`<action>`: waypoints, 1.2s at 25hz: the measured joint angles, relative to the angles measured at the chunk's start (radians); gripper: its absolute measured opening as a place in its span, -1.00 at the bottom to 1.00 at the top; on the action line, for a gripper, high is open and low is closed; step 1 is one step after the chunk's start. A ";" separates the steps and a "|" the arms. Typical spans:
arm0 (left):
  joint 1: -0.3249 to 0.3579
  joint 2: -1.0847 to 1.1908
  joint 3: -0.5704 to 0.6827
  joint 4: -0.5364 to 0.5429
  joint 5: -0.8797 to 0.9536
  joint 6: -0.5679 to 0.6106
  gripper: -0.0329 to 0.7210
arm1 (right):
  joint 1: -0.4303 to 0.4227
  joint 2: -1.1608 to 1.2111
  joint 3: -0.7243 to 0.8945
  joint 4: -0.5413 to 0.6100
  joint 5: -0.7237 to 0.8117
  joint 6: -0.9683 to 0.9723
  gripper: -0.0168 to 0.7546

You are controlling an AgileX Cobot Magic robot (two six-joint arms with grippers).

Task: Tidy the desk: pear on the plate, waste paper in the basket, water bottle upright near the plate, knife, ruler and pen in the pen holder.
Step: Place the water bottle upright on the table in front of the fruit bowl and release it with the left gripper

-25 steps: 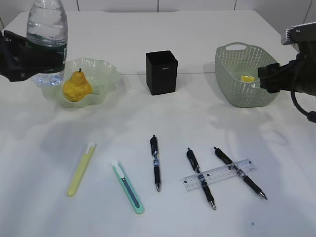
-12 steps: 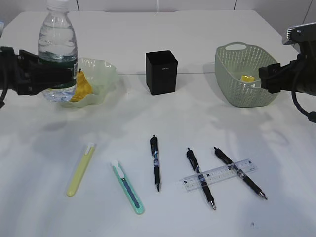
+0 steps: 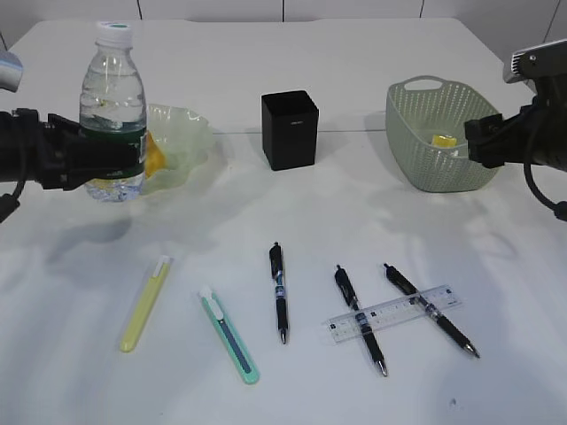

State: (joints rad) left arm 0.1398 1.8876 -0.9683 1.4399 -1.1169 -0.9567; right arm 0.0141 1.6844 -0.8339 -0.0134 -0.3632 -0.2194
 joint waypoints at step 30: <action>0.000 0.185 0.000 -0.119 0.004 0.213 0.09 | 0.000 0.000 0.000 -0.002 -0.047 -0.032 0.53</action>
State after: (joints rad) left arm 0.1398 2.0729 -0.9683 1.3206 -1.1132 -0.7432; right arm 0.0141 1.6844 -0.8339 -0.0152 -0.4098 -0.2518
